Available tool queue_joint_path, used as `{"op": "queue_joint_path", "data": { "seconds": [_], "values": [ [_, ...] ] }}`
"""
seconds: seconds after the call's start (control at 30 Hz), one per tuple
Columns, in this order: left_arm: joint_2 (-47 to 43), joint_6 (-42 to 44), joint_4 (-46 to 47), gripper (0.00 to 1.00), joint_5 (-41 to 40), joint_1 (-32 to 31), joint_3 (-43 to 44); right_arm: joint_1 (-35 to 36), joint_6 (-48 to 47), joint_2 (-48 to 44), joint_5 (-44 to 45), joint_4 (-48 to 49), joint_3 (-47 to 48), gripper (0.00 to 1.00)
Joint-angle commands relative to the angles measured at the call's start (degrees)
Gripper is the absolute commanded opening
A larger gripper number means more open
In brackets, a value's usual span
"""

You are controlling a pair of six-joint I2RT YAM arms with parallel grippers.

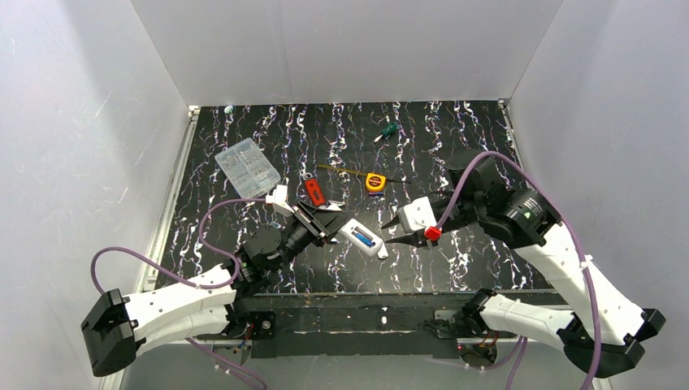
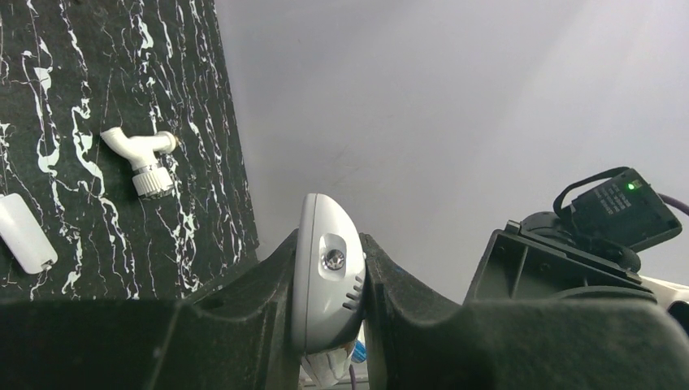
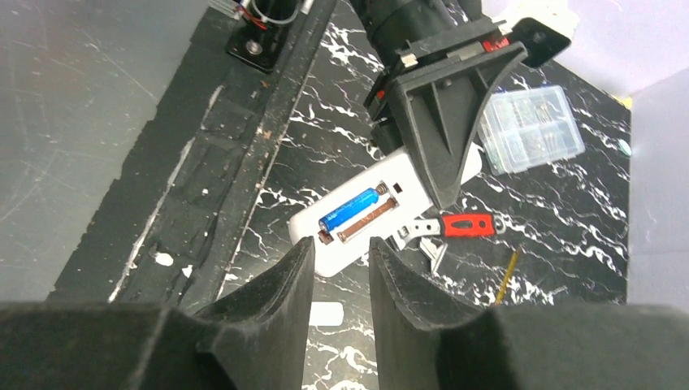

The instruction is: Load the batteries into the remote control

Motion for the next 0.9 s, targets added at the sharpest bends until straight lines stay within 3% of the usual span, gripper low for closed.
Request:
{"op": "queue_joint_path", "data": {
  "seconds": [0.0,0.53,0.87],
  "values": [
    [-2.6,-0.14,2.89,0.0,-0.1,-0.16,0.48,-1.34,-5.59,2.67,-9.66,-6.97,4.46,0.39],
    [-1.0,-0.16,4.23,0.0,0.56,-0.16,1.32,-1.75,-8.36,6.76,-11.52,-7.64,2.92,0.37],
    [-0.29,-0.26,5.28,0.0,0.91,-0.16,1.59,-1.84,-8.4,9.78,-11.1,-7.75,2.48,0.42]
  ]
}}
